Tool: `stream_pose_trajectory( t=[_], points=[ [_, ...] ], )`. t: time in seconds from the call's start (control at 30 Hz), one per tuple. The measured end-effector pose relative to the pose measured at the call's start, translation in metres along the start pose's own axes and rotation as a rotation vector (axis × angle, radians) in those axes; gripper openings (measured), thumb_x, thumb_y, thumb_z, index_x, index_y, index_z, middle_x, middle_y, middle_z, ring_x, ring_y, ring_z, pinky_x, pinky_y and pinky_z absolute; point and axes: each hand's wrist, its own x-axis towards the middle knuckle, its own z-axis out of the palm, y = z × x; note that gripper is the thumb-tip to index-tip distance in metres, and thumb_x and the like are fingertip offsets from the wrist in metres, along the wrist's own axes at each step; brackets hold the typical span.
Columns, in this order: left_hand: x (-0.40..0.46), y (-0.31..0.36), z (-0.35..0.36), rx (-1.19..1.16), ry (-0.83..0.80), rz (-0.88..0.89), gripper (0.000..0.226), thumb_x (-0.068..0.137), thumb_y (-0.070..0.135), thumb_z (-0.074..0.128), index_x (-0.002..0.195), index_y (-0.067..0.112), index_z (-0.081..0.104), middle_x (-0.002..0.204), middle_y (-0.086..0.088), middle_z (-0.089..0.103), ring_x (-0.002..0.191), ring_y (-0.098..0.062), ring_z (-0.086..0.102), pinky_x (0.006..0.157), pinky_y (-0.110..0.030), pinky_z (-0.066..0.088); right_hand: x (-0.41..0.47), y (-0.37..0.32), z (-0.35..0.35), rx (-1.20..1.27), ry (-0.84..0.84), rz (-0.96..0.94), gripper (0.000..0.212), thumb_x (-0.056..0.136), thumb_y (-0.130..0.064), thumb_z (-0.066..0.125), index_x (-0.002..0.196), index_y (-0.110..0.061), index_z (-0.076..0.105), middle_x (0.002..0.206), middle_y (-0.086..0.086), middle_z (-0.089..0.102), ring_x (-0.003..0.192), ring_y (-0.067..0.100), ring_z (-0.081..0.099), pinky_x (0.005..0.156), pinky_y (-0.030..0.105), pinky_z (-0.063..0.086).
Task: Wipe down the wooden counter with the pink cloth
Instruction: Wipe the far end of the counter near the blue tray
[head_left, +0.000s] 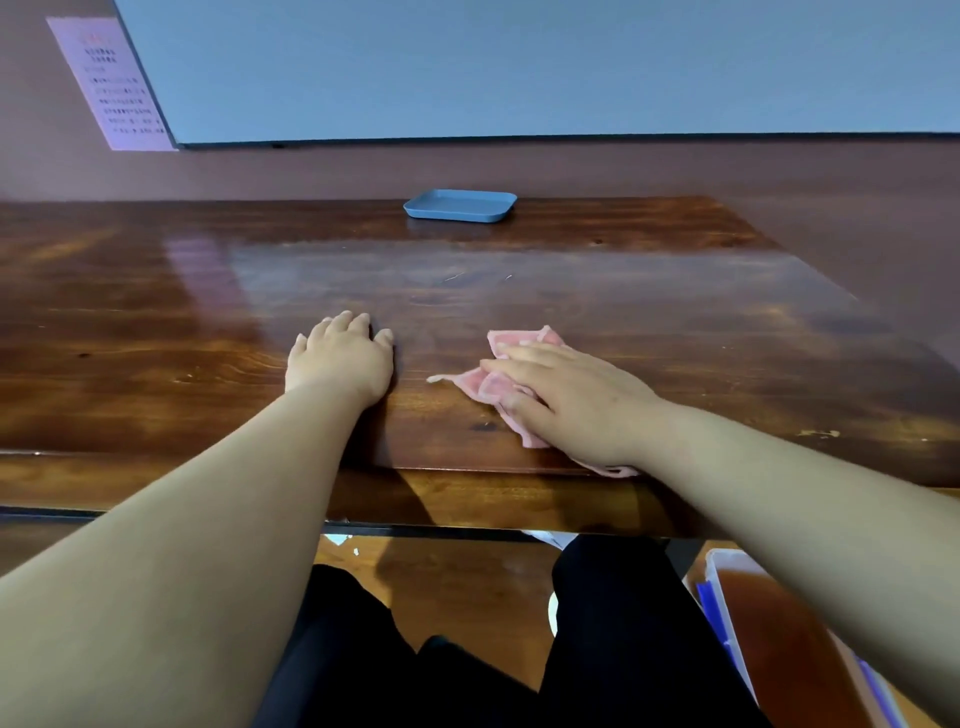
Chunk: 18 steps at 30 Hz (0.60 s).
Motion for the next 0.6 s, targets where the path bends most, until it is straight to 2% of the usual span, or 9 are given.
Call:
stream_pose_trajectory(
  t=[0.03,0.1,0.17,0.23,0.27,0.37,0.47,0.53,0.6],
  points=[
    [0.0,0.0,0.0,-0.004,0.004,0.0,0.051,0.101,0.043,0.025,0.14,0.017,0.044,0.153,-0.003,0.034,0.143,-0.024,0.023,0.116,-0.043,0.014,0.005,-0.002,-0.002,-0.025,0.012,0.023,0.049,0.105,-0.046,0.028,0.127,-0.02,0.063,0.132,-0.001,0.058,0.13,0.016,0.04,0.096,0.029,0.032],
    [0.0,-0.001,0.001,-0.004,0.003,-0.001,0.051,0.101,0.043,0.024,0.141,0.017,0.043,0.153,-0.003,0.034,0.144,-0.023,0.022,0.116,-0.043,0.014,0.002,-0.006,0.001,-0.079,0.033,0.01,0.05,0.105,-0.045,0.026,0.13,-0.019,0.061,0.133,0.0,0.058,0.131,0.02,0.042,0.104,0.033,0.034],
    [-0.001,-0.002,0.003,0.002,0.005,0.005,0.051,0.101,0.043,0.024,0.14,0.017,0.043,0.153,-0.003,0.034,0.143,-0.023,0.023,0.116,-0.043,0.014,-0.012,-0.01,0.009,-0.083,0.025,-0.065,0.055,0.102,-0.048,0.021,0.142,-0.026,0.053,0.149,-0.003,0.049,0.142,0.014,0.034,0.116,0.028,0.023],
    [0.0,-0.003,0.005,0.001,0.004,-0.001,0.051,0.101,0.043,0.024,0.139,0.017,0.044,0.152,-0.003,0.035,0.143,-0.023,0.023,0.116,-0.044,0.014,-0.02,-0.011,0.01,-0.071,-0.006,-0.119,0.056,0.101,-0.047,0.021,0.149,-0.03,0.045,0.16,-0.008,0.037,0.148,0.003,0.021,0.116,0.019,0.008],
    [0.0,-0.004,0.005,0.003,0.004,-0.005,0.051,0.101,0.043,0.024,0.139,0.017,0.044,0.152,-0.002,0.035,0.143,-0.023,0.023,0.116,-0.043,0.014,-0.018,-0.012,0.009,-0.057,-0.024,-0.124,0.054,0.102,-0.045,0.023,0.15,-0.031,0.044,0.161,-0.009,0.035,0.149,0.001,0.019,0.116,0.017,0.007],
    [-0.001,-0.002,0.003,0.007,0.003,-0.002,0.051,0.101,0.042,0.024,0.139,0.016,0.044,0.152,-0.002,0.035,0.142,-0.022,0.023,0.116,-0.043,0.013,0.002,-0.017,0.003,0.017,-0.038,-0.064,0.047,0.107,-0.043,0.028,0.148,-0.031,0.047,0.156,-0.007,0.041,0.145,0.005,0.025,0.113,0.025,0.022],
    [-0.001,-0.001,0.003,0.0,0.008,-0.004,0.05,0.101,0.042,0.024,0.139,0.017,0.044,0.151,-0.002,0.035,0.142,-0.022,0.024,0.116,-0.043,0.013,0.016,-0.023,0.002,-0.047,-0.028,-0.035,0.05,0.108,-0.045,0.027,0.152,-0.027,0.042,0.157,-0.004,0.041,0.146,0.009,0.027,0.116,0.029,0.024],
    [0.0,-0.002,0.005,0.001,0.01,-0.005,0.05,0.101,0.042,0.024,0.14,0.017,0.044,0.151,-0.001,0.035,0.142,-0.021,0.024,0.116,-0.043,0.012,0.006,-0.025,0.007,-0.076,-0.026,-0.126,0.049,0.106,-0.043,0.027,0.151,-0.029,0.043,0.158,-0.006,0.04,0.147,0.007,0.025,0.119,0.024,0.014],
    [0.001,-0.002,0.007,0.001,0.014,-0.007,0.051,0.101,0.043,0.024,0.14,0.018,0.043,0.152,-0.001,0.035,0.142,-0.021,0.023,0.116,-0.043,0.012,-0.006,-0.027,0.009,-0.069,-0.051,-0.21,0.054,0.103,-0.046,0.025,0.152,-0.031,0.041,0.16,-0.008,0.036,0.148,0.002,0.019,0.115,0.01,-0.001]
  ],
)
